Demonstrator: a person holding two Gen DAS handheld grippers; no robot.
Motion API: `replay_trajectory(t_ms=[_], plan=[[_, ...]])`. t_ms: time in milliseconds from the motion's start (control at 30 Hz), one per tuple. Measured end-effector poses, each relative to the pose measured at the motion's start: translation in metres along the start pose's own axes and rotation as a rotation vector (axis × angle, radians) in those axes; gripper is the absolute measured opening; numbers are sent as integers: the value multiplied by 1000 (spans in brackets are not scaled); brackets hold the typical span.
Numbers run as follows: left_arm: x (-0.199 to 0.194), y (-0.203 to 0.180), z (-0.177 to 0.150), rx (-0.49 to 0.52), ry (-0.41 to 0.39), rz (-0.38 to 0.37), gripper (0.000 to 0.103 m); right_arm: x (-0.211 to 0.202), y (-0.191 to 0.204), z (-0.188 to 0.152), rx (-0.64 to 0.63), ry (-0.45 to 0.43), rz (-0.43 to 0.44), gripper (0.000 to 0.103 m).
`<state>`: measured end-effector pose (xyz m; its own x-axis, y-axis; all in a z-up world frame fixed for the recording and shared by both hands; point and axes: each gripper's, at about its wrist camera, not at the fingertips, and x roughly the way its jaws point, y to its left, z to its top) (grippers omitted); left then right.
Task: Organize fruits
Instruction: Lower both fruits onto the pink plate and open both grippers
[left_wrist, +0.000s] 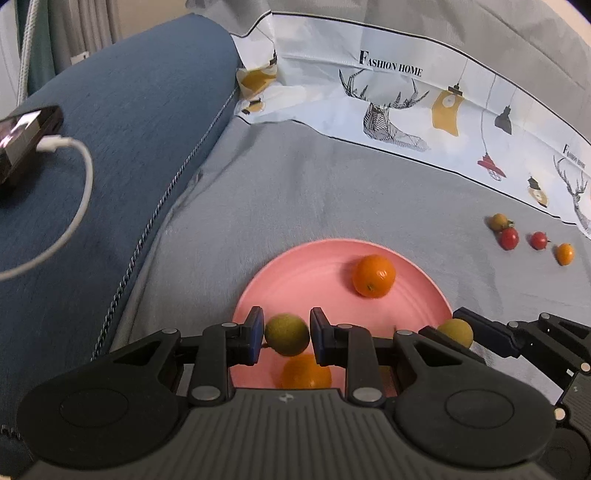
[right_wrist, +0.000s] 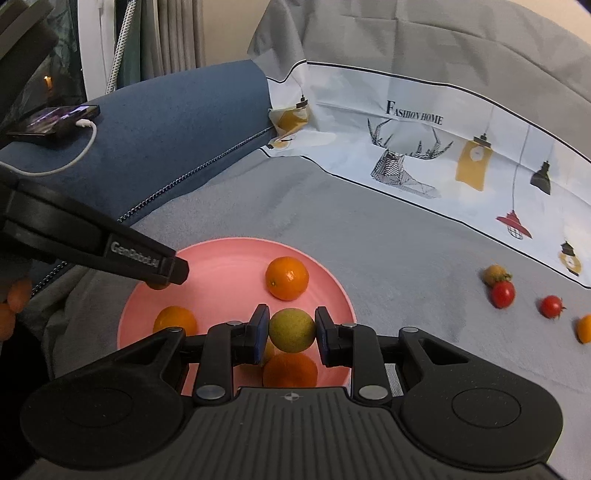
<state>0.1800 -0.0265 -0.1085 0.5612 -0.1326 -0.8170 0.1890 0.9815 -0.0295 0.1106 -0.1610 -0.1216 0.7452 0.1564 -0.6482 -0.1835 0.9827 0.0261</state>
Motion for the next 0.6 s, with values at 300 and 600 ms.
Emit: replay_trajectory(t_ms=[300, 600], plan=[[-22, -5, -4, 65, -53, 52, 103, -11, 4, -4, -45, 8, -6, 69], [-73, 7, -48, 14, 36, 65, 103, -71, 22, -21, 8, 69, -6, 95]])
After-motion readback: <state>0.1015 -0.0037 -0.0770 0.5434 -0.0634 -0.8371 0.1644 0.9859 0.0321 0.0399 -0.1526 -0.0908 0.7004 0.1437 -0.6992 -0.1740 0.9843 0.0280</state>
